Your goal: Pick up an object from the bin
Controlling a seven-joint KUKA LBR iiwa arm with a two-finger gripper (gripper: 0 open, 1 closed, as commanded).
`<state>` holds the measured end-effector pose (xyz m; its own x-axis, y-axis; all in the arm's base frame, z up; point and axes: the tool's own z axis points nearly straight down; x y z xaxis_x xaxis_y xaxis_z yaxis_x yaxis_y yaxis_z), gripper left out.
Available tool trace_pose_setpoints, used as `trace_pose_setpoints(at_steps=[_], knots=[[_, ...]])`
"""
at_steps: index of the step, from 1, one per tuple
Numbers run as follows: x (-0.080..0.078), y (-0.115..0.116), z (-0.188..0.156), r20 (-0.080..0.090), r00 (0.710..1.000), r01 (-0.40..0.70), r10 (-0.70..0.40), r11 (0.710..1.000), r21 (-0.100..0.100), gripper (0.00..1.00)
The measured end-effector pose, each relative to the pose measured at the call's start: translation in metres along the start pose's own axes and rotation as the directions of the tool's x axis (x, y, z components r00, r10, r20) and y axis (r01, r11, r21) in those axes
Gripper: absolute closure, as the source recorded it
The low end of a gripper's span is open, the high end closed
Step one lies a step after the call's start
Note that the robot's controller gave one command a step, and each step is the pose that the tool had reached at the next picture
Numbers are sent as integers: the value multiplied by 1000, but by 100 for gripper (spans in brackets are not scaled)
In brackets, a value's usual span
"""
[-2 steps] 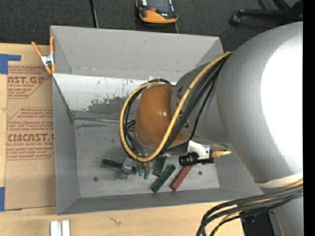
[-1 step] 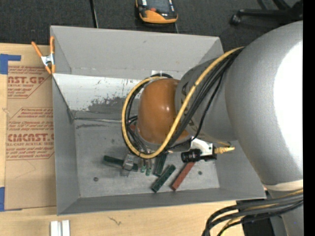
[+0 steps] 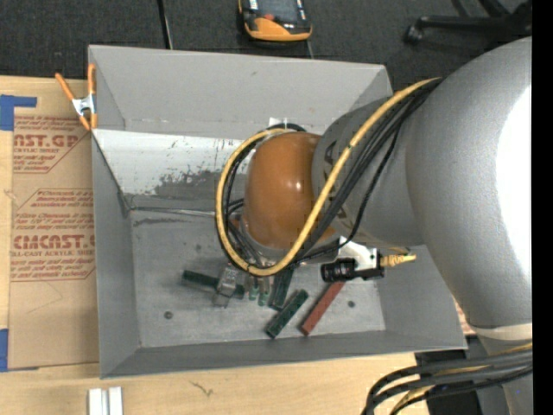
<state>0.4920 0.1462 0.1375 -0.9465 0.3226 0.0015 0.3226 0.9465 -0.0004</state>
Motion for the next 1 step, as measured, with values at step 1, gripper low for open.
trace_pose_setpoints(at_steps=[1], knots=[[1,0,-14,-3,1000,-1,1,1000,2,100]])
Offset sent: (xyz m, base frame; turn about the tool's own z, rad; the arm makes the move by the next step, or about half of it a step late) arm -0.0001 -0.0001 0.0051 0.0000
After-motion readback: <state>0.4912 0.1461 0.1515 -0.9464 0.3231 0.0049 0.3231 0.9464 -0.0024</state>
